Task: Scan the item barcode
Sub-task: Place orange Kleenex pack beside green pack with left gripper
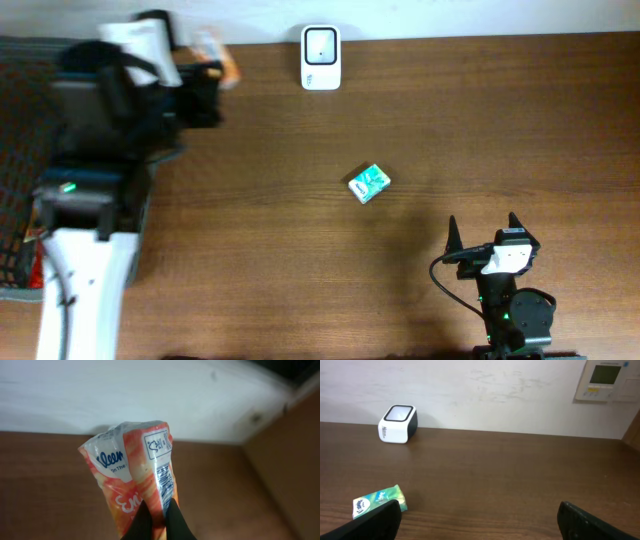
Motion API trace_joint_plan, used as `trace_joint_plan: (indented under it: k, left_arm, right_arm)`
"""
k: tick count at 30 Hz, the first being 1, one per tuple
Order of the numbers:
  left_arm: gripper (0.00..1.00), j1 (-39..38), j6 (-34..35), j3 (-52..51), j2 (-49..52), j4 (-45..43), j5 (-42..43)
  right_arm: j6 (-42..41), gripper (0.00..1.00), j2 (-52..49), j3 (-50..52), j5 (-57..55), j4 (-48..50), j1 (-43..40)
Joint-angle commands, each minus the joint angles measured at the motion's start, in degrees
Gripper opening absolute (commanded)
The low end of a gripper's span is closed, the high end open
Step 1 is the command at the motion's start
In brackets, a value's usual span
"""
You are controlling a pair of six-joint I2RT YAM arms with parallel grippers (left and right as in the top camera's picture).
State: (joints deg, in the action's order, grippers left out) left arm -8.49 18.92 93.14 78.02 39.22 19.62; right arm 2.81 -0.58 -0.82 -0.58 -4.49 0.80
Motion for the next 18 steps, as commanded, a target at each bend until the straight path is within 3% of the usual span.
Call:
trace_joint_plan:
  k: [1, 3, 5, 9, 14, 18]
  left_arm:
    - [0.00, -11.2, -14.4, 0.2, 10.5, -0.9, -4.1]
    - [0.00, -15.8, -23.7, 0.2, 19.0, -1.2, -8.5]
    - [0.00, -17.6, -23.8, 0.2, 25.5, -0.2, -18.3]
    - [0.00, -19.8, -23.4, 0.2, 36.5, 2.2, -17.4]
    - [0.00, -22.5, -11.2, 0.2, 43.1, 2.4, -17.4]
    - [0.01, -26.4, -8.2, 0.2, 44.1, 2.1, -13.8]
  right_arm:
    - [-0.1, 0.98, 0.4, 0.5, -0.1, -0.2, 0.3]
    - [0.0, 0.98, 0.4, 0.5, -0.1, -0.2, 0.3]
    - [-0.1, 0.98, 0.4, 0.5, -0.1, -0.2, 0.3]
    - [-0.1, 0.98, 0.4, 0.5, -0.1, -0.2, 0.3]
    - [-0.1, 0.98, 0.4, 0.5, -0.1, -0.2, 0.3]
    - [-0.1, 0.98, 0.4, 0.5, -0.1, -0.2, 0.3]
